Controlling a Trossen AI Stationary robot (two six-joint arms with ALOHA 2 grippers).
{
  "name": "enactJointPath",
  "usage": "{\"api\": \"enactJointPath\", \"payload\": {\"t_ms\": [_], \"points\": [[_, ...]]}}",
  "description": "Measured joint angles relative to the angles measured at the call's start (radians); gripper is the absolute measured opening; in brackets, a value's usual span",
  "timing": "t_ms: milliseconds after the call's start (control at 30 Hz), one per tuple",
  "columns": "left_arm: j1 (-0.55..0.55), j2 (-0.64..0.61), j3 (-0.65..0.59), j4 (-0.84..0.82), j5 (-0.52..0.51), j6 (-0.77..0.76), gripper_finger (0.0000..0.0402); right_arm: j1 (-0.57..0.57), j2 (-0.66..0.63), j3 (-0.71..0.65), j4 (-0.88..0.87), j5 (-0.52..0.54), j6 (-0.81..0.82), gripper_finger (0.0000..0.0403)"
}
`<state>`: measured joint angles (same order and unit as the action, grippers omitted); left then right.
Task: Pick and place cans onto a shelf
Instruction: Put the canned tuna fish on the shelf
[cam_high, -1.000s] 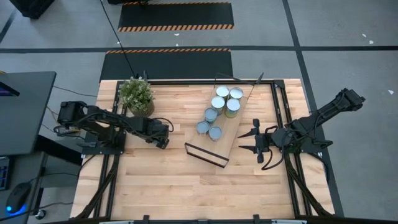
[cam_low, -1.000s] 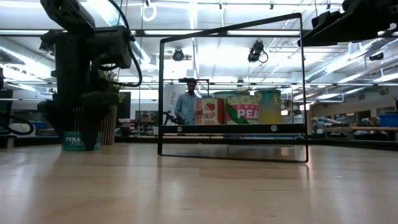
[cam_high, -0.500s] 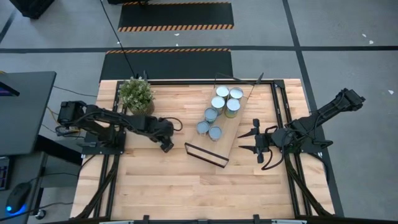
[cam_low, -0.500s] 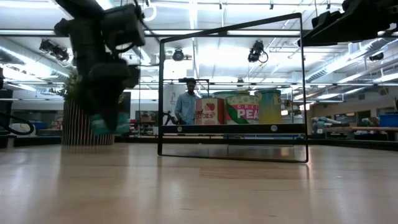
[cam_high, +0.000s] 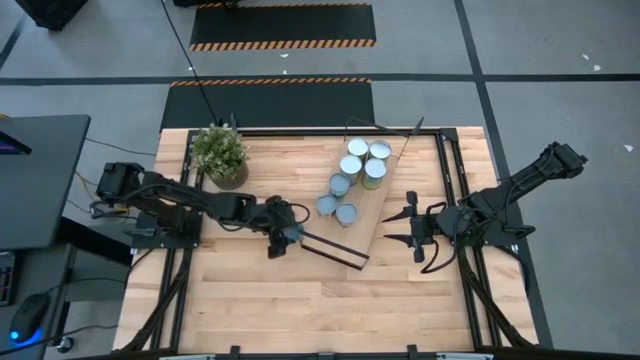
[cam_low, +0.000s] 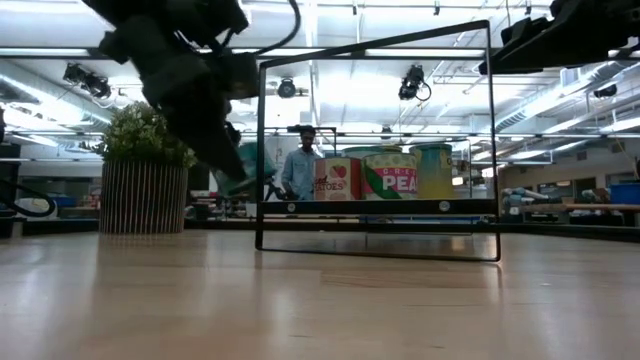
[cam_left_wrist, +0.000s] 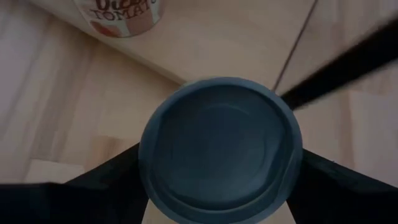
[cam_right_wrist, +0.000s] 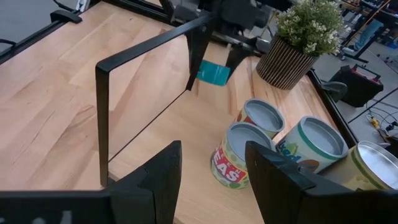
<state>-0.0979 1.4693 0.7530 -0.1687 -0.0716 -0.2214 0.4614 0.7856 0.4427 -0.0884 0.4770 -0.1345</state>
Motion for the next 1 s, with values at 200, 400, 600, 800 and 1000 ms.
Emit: {"api": "enactJointPath", "payload": {"t_ms": [200, 400, 600, 800, 1000], "points": [[0.022, 0.049, 0.056, -0.037, -0.046, 0.111, 0.0302, 0.0, 0.001, 0.0, 0.007, 0.0, 0.0, 0.0185], [0.031, 0.058, 0.1, -0.048, -0.076, 0.382, 0.0302, 0.0, 0.015, 0.0, 0.006, -0.001, -0.002, 0.0185], [0.063, 0.058, 0.101, -0.053, -0.128, 0.588, 0.0302, -0.001, 0.042, 0.0, 0.017, 0.0, -0.004, 0.0185], [0.079, 0.058, 0.101, -0.054, -0.129, 0.796, 0.0302, -0.02, 0.07, 0.0, 0.057, 0.0, -0.026, 0.0185], [0.079, 0.053, 0.1, -0.004, -0.192, 0.8, 0.0302, -0.025, 0.081, 0.0, 0.058, 0.0, 0.012, 0.0185]]}}
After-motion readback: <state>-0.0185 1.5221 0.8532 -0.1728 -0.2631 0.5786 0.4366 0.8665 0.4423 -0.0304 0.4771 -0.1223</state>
